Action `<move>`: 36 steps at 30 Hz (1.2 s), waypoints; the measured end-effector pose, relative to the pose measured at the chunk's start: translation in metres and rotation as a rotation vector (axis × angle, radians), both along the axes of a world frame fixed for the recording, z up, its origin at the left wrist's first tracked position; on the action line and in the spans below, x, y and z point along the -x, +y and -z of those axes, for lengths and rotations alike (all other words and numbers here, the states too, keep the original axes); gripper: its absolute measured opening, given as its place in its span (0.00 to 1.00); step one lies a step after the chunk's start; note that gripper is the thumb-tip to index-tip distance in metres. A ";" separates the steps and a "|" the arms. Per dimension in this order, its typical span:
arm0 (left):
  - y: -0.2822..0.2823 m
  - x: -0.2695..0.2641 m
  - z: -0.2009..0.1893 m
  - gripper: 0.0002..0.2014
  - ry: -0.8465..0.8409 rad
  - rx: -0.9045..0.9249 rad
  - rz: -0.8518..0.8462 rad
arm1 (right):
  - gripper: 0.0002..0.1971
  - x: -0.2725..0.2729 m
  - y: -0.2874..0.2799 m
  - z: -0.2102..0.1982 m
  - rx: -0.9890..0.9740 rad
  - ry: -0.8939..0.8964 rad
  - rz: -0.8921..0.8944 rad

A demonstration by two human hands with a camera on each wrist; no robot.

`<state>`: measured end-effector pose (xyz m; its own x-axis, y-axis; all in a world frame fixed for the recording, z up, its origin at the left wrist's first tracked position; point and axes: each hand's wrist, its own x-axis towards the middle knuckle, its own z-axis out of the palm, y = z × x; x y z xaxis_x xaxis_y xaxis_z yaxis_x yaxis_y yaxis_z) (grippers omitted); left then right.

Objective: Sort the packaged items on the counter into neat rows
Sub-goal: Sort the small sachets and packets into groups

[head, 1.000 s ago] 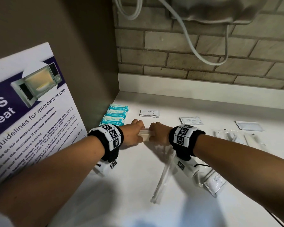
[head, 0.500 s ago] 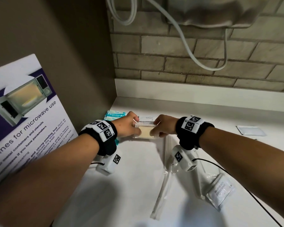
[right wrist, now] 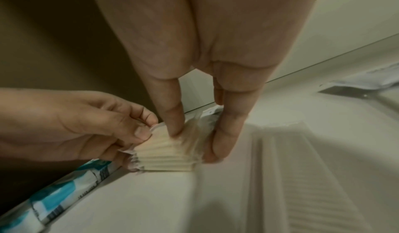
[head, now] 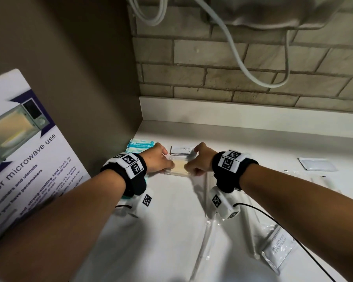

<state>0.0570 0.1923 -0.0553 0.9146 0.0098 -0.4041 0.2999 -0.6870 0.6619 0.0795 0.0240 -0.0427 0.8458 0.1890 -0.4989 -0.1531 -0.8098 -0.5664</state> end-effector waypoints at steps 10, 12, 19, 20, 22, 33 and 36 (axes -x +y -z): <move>-0.003 -0.009 0.000 0.23 0.012 -0.182 0.069 | 0.32 -0.006 0.000 0.006 -0.012 -0.020 0.005; -0.002 -0.008 -0.001 0.23 0.007 -0.243 0.084 | 0.31 -0.005 -0.001 0.005 0.013 -0.040 0.004; 0.001 -0.008 0.000 0.24 -0.050 -0.317 0.104 | 0.35 -0.003 -0.005 0.000 0.147 -0.132 0.005; 0.000 -0.007 0.000 0.23 -0.065 -0.318 0.112 | 0.36 -0.002 -0.005 0.000 0.149 -0.140 -0.001; -0.003 -0.006 -0.001 0.22 -0.096 -0.320 0.122 | 0.36 -0.001 -0.005 0.000 0.148 -0.160 -0.012; -0.015 0.006 -0.026 0.19 -0.242 -0.227 0.061 | 0.26 0.037 -0.031 -0.033 0.310 -0.300 -0.220; -0.047 0.024 -0.038 0.10 -0.337 -0.177 0.193 | 0.30 0.068 -0.041 -0.038 0.405 -0.201 -0.286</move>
<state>0.0335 0.1458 -0.0174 0.9872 -0.1316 -0.0900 -0.0578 -0.8214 0.5674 0.0112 -0.0171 -0.0052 0.8754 0.2515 -0.4129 0.1848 -0.9632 -0.1951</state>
